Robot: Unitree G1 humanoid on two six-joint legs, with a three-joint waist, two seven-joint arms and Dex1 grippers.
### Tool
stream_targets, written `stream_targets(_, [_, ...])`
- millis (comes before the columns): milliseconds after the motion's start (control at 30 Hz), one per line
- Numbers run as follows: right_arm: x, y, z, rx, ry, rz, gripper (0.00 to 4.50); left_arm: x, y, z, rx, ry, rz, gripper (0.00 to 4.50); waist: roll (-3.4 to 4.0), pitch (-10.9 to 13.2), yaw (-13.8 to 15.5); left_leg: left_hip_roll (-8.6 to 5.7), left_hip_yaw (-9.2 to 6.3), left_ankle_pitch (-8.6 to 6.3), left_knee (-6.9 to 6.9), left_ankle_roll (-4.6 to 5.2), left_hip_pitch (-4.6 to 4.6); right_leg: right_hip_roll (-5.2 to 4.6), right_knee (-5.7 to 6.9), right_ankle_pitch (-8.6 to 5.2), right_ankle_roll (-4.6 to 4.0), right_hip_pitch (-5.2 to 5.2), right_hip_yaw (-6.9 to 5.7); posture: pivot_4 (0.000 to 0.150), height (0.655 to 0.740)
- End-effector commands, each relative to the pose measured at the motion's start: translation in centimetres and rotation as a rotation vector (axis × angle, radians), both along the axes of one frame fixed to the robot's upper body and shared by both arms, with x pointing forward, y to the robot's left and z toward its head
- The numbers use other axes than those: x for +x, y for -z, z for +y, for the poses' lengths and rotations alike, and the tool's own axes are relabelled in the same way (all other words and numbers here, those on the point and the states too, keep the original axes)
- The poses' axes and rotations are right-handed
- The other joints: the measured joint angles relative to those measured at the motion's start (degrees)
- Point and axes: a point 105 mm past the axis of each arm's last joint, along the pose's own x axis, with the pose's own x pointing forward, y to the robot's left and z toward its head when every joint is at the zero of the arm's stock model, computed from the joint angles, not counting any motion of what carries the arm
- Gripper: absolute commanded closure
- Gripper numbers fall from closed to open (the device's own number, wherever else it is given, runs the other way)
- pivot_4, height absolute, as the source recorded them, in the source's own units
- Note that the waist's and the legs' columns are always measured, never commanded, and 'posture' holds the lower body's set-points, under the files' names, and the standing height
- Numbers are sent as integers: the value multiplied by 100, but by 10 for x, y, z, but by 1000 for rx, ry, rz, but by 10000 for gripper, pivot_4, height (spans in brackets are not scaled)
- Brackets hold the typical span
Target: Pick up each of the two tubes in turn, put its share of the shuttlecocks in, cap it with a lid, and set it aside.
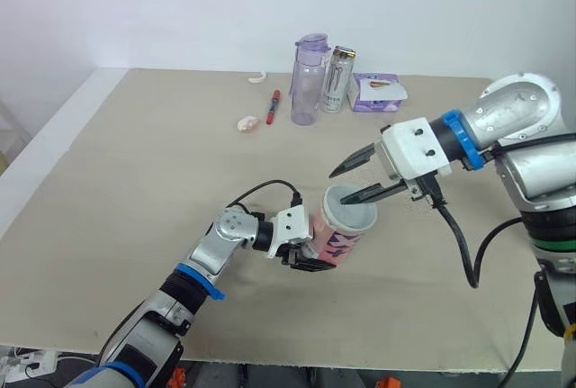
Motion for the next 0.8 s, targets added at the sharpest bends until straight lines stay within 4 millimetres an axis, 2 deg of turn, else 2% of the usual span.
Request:
stream_targets(33, [-4,-29,-4,73,12,-30,26684,10,24,18,105,-98,45,13628,0,0,0,0,-1,0,0,0,0,0,0,0,0,0,0,1500,7400])
stream_targets(133, [-6,-42,-10,132,57,12,26684,11,24,18,104,-100,45,13628,-1,1,0,1,-3,0,0,0,-2,-1,0,1,-2,-4,3,1500,7400])
stream_targets(233, [-12,-43,-12,152,70,77,26684,11,24,18,104,-101,45,13628,-8,1,0,4,-6,0,0,0,-5,-2,-1,13,-22,-5,1,1500,7400])
stream_targets(433, [-20,-22,-8,182,112,236,44337,10,23,17,100,-96,45,13628,-19,-1,-1,11,-5,0,0,0,-8,0,-2,6,-10,-11,-2,1500,7400])
stream_targets(633, [-9,3,-7,148,179,252,44337,10,23,15,98,-94,43,13628,-21,0,-1,12,-1,0,-1,0,-10,-3,-2,8,-11,-17,-2,1500,7400])
stream_targets(800, [2,16,-6,112,217,227,44337,10,23,16,98,-98,40,13628,-25,-3,-1,11,-1,0,-1,0,-11,-1,-2,8,-11,-18,-3,1500,7400])
